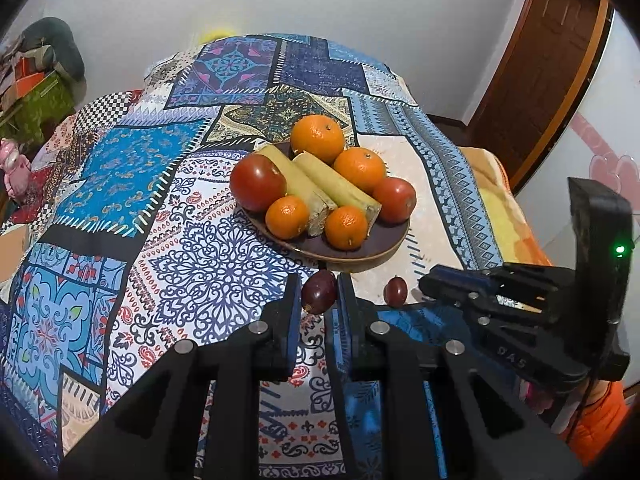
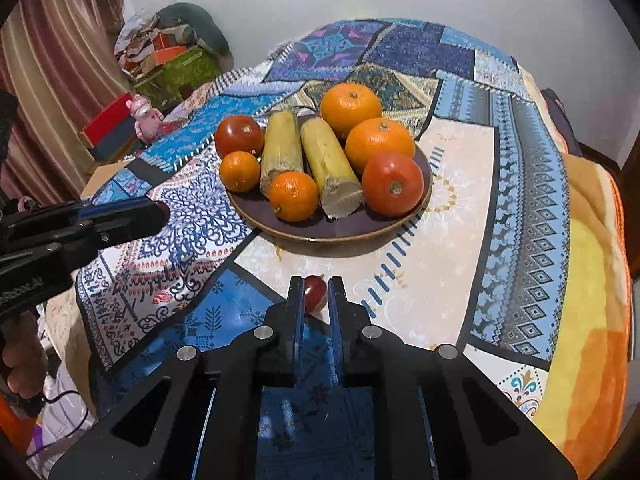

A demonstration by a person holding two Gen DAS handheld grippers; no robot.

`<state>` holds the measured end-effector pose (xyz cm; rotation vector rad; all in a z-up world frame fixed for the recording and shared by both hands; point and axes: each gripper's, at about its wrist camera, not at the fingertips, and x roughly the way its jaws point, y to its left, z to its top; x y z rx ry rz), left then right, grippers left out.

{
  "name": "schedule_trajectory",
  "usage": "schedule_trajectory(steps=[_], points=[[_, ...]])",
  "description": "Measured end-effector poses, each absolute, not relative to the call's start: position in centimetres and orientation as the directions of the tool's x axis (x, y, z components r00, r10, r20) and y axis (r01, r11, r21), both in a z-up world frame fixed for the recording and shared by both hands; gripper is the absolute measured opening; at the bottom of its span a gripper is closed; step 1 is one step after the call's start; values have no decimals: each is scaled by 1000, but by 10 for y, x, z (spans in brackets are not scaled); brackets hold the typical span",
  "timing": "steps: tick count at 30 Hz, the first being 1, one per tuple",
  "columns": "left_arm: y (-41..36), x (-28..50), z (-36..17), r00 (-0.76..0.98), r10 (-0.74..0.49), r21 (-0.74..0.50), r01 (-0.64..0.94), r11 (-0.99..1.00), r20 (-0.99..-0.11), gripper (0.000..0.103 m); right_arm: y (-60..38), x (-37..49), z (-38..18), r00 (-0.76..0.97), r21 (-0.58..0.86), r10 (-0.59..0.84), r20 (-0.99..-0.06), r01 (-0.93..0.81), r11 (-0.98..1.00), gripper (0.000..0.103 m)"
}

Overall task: Organize fruits
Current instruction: 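Grasp a dark red plum with the left tool while the right tool grasps another plum, then carry both plums onto the purple plate and open both tools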

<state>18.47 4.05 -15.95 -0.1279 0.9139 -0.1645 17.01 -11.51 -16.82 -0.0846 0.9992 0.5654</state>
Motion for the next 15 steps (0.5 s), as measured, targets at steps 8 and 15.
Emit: schedule_trajectory(steps=[8, 15], points=[[41, 187, -170, 579, -201, -184, 88, 979, -791, 17, -107, 182, -190, 344, 209, 401, -849, -478, 853, 21], [42, 189, -176, 571, -204, -189, 87, 978, -795, 17, -103, 190, -197, 327, 229, 410, -852, -472, 851, 21]])
